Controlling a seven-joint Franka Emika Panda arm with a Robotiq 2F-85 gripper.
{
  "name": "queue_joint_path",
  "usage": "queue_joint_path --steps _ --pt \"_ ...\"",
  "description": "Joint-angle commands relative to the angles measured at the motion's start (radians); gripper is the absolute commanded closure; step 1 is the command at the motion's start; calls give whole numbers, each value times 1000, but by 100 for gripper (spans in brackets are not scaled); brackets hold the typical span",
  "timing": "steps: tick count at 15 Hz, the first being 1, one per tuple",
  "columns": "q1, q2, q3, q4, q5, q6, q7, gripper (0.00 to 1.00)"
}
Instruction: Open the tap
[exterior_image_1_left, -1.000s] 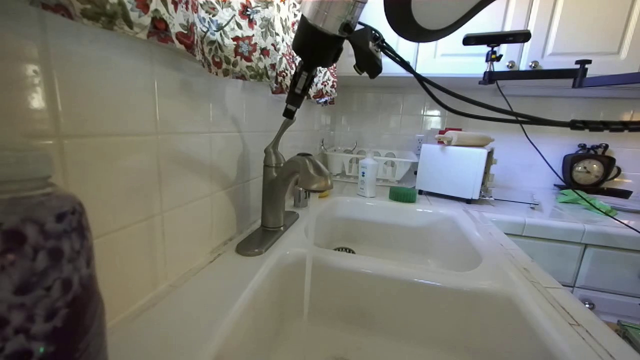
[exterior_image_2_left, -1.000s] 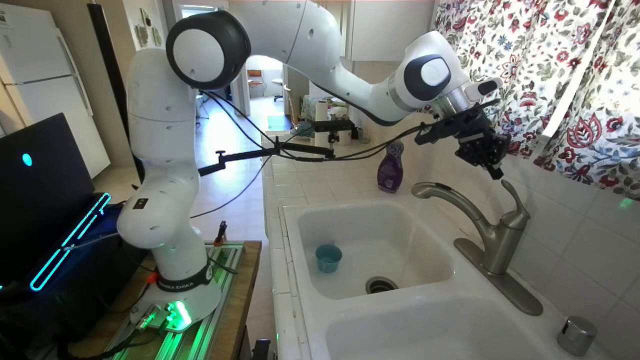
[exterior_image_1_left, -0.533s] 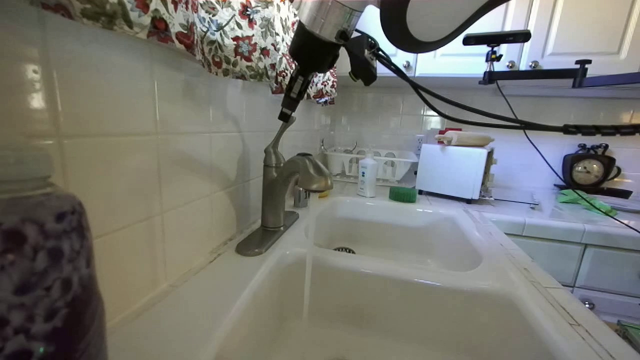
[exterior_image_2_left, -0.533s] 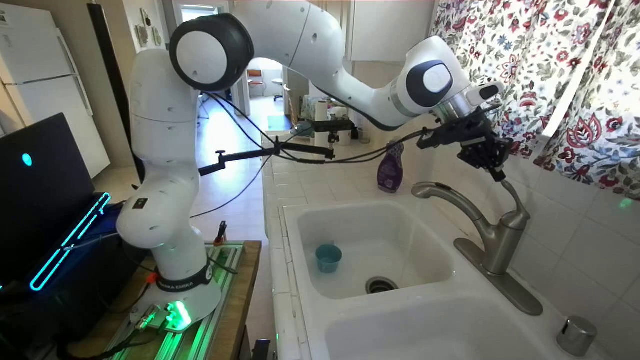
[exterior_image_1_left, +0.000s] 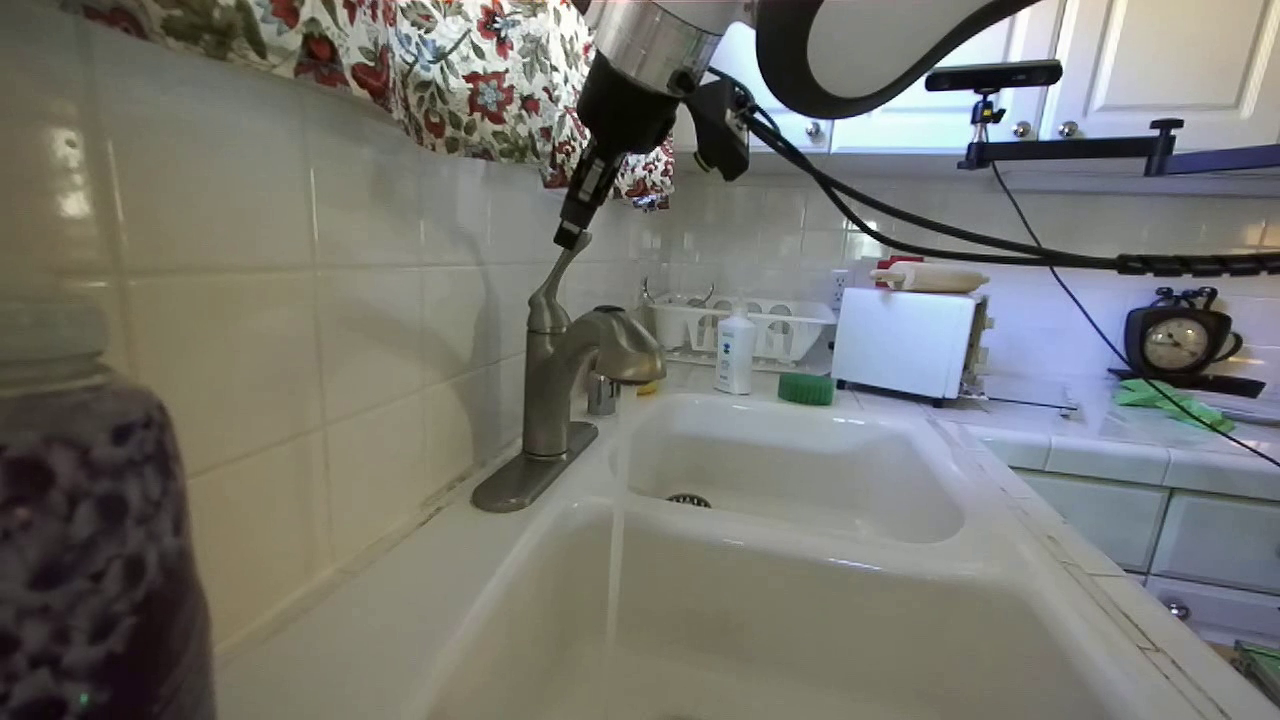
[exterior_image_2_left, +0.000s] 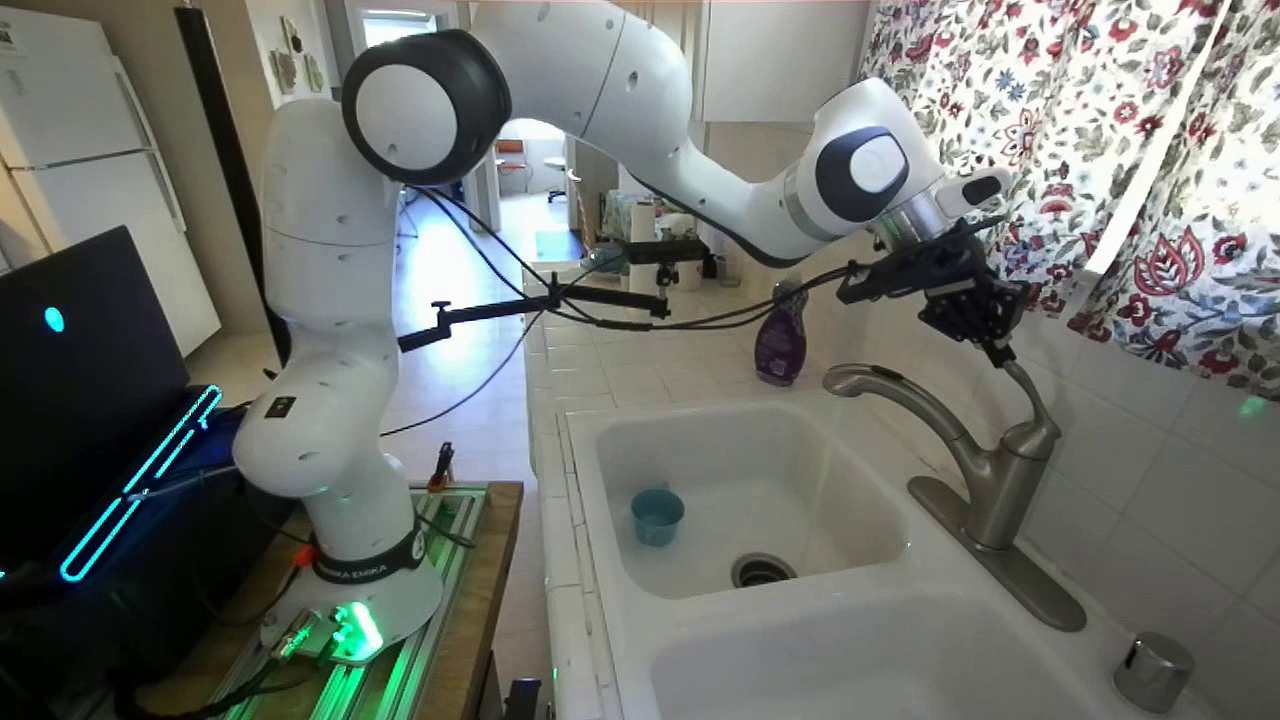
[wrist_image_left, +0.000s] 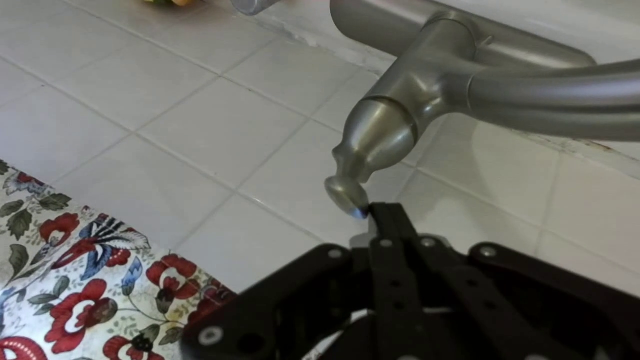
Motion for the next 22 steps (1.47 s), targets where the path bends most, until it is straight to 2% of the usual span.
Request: queue_joint_path --steps 1,11,22 --pt "-8 0 -9 -5 3 27 19 100" --pt "-5 3 -8 -10 -8 86 -6 100" --pt "-9 -6 -20 -26 -16 63 -8 100"
